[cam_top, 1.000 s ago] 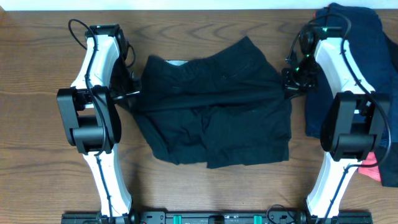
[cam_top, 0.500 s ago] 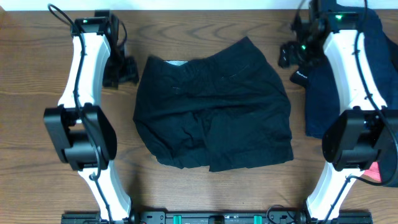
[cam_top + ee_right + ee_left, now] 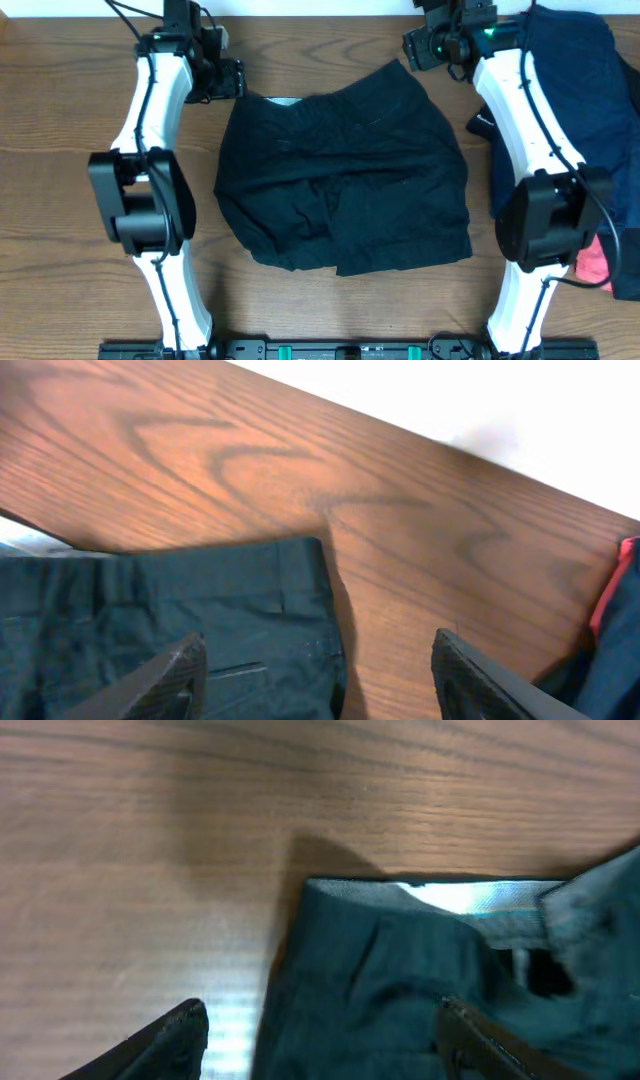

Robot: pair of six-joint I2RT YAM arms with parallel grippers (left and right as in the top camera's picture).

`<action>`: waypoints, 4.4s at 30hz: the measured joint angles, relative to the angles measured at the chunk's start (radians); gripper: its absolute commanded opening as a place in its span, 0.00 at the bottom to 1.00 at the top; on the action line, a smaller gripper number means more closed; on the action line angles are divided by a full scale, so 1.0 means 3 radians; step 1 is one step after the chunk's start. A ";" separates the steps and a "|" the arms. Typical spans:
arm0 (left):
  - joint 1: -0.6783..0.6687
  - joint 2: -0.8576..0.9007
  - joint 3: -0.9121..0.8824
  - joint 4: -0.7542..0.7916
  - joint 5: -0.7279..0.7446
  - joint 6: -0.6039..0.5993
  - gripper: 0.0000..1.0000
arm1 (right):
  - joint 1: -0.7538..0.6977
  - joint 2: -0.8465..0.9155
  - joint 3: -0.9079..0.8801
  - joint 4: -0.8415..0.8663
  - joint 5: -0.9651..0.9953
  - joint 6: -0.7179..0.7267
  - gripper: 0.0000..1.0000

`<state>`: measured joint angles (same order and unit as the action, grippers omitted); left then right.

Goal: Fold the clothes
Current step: 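Grasp both waistband corners of the shorts with left and right grippers, then lift the shorts by the waistband and lay them flat toward the front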

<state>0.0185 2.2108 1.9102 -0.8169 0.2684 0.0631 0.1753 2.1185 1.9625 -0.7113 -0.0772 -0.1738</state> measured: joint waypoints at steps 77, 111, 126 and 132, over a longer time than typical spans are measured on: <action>-0.0001 0.0559 0.0011 0.0006 0.0081 0.0553 0.06 | -0.0075 0.1203 0.0000 0.0974 -0.0827 0.0362 0.01; 0.0150 -0.3179 0.0020 -0.0159 0.0224 0.0126 0.06 | -0.0657 -0.1682 0.0113 -0.0458 -0.1555 0.0434 0.01; 0.0145 -0.4398 0.0039 -0.0703 -0.0126 0.0151 0.06 | -0.0657 -0.3156 0.0186 -0.1124 -0.1139 0.0341 0.01; 0.0144 -0.4301 0.0039 -0.0909 -0.0169 0.0151 0.06 | -0.0657 -0.3029 0.0181 -0.1451 -0.1153 0.0361 0.01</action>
<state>0.0616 0.9207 1.9221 -1.0897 0.2176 0.1085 -0.0219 1.2098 2.0167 -1.1465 -0.4232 -0.0654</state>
